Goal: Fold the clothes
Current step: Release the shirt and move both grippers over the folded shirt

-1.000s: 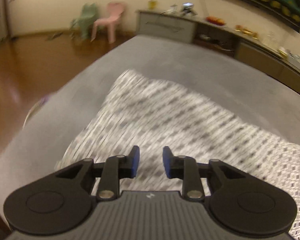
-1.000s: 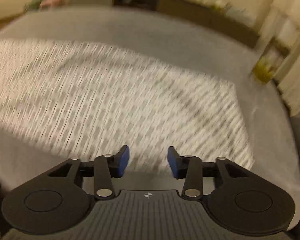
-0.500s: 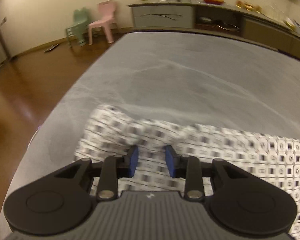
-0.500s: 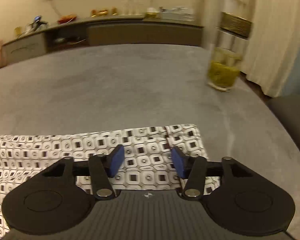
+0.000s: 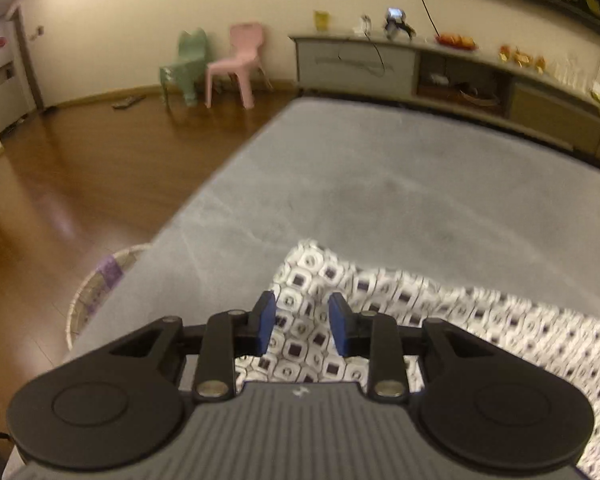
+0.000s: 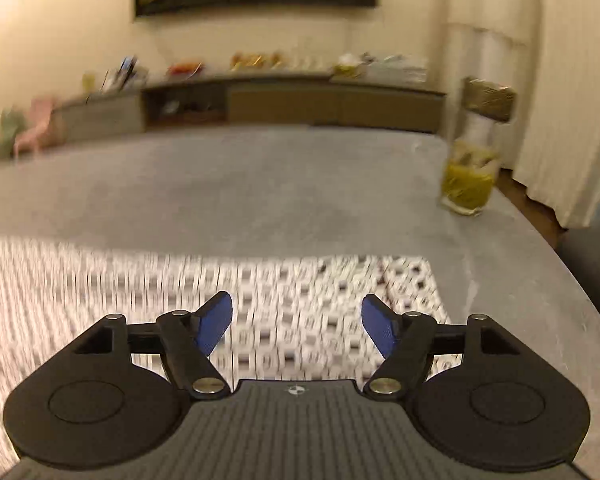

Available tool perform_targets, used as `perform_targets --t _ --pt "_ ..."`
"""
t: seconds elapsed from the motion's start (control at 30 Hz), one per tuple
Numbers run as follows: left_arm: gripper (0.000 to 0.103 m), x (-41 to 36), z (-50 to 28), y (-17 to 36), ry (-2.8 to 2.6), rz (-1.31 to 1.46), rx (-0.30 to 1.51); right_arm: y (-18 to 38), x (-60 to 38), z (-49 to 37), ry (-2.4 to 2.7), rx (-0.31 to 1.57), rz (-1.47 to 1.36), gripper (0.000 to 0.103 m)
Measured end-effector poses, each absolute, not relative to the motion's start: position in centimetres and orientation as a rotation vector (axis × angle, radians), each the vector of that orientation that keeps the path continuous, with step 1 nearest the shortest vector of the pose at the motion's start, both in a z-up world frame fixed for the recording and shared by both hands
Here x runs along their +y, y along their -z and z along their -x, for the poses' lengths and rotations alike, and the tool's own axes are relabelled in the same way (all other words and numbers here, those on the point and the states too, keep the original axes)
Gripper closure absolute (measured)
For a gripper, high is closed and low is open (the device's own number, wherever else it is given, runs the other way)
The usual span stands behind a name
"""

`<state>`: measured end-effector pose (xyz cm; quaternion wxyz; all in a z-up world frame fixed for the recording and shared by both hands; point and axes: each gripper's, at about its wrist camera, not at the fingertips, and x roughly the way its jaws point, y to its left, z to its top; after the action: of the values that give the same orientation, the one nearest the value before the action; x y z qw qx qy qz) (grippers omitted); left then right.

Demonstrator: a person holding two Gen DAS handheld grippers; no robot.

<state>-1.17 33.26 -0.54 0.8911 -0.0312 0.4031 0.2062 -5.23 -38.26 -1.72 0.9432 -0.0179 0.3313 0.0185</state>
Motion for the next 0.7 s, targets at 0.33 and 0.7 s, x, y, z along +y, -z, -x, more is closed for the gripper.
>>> perform_targets --t 0.33,0.7 --pt "0.070 37.7 1.0 -2.7 -0.530 0.204 0.765 3.8 -42.4 3.5 0.156 0.741 0.090 0.027" --pt "0.068 33.9 7.2 0.4 -0.338 -0.073 0.960 2.4 -38.1 6.4 -0.103 0.706 0.062 0.027"
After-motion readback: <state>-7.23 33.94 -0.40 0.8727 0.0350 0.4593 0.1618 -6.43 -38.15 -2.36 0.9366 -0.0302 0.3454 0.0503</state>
